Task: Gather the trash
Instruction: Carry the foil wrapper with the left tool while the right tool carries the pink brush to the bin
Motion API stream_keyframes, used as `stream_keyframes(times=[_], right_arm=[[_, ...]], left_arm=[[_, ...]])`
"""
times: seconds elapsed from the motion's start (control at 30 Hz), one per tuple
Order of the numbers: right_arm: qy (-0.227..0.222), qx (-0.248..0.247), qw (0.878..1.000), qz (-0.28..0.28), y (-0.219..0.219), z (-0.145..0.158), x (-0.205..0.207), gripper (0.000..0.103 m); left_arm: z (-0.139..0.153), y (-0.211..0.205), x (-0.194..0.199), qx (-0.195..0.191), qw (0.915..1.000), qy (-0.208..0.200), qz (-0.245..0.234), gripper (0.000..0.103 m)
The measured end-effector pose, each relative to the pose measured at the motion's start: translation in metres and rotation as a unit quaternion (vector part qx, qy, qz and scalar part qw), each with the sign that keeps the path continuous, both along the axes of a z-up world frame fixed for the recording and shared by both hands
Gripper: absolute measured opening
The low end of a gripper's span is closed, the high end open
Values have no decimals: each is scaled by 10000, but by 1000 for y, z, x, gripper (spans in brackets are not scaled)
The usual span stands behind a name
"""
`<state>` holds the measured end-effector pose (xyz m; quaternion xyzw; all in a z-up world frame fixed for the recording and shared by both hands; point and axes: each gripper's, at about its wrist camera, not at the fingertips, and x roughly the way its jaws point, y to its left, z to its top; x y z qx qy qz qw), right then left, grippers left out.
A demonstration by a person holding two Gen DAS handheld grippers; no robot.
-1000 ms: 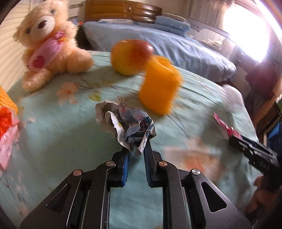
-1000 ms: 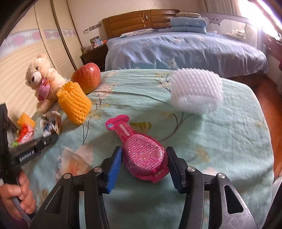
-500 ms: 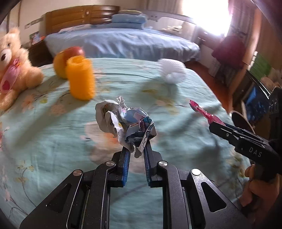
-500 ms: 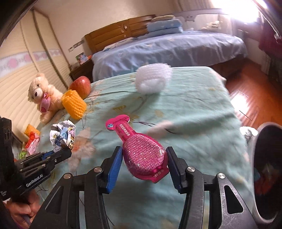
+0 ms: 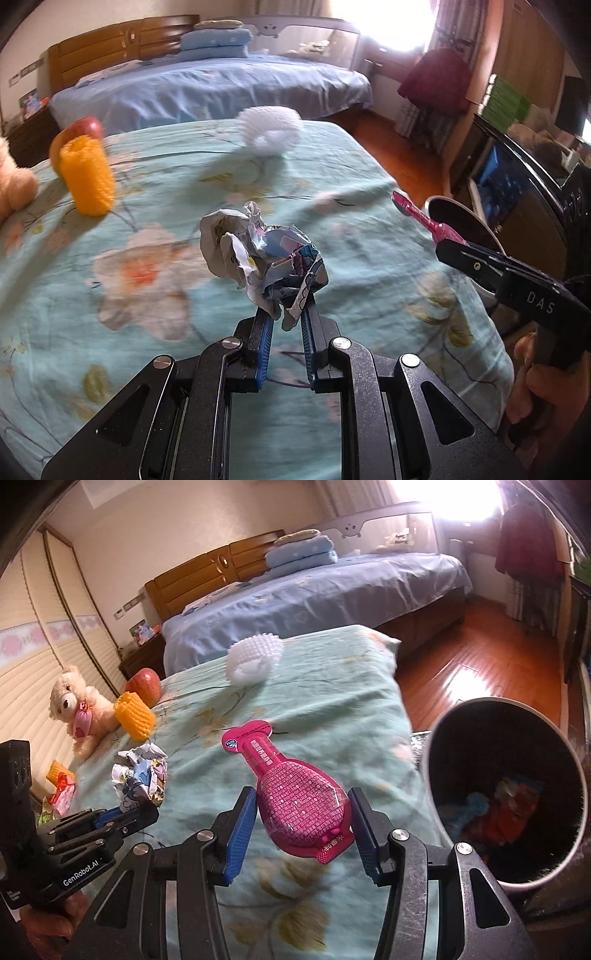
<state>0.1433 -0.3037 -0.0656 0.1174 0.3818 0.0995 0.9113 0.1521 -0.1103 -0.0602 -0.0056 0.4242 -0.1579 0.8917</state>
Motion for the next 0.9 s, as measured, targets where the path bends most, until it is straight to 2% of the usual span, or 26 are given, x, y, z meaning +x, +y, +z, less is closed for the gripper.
stream_keyframes(times=[0.53,0.9], right_arm=[[-35,-133,9979,-635,-56,-1,-20,51],[-57,-85,9961,-880,-81,-2,-23,51]], left_arm=[[2,-77,0,131,9963,-56,-853,14],[5,-106,4,289,9940,-117,-1048,14]])
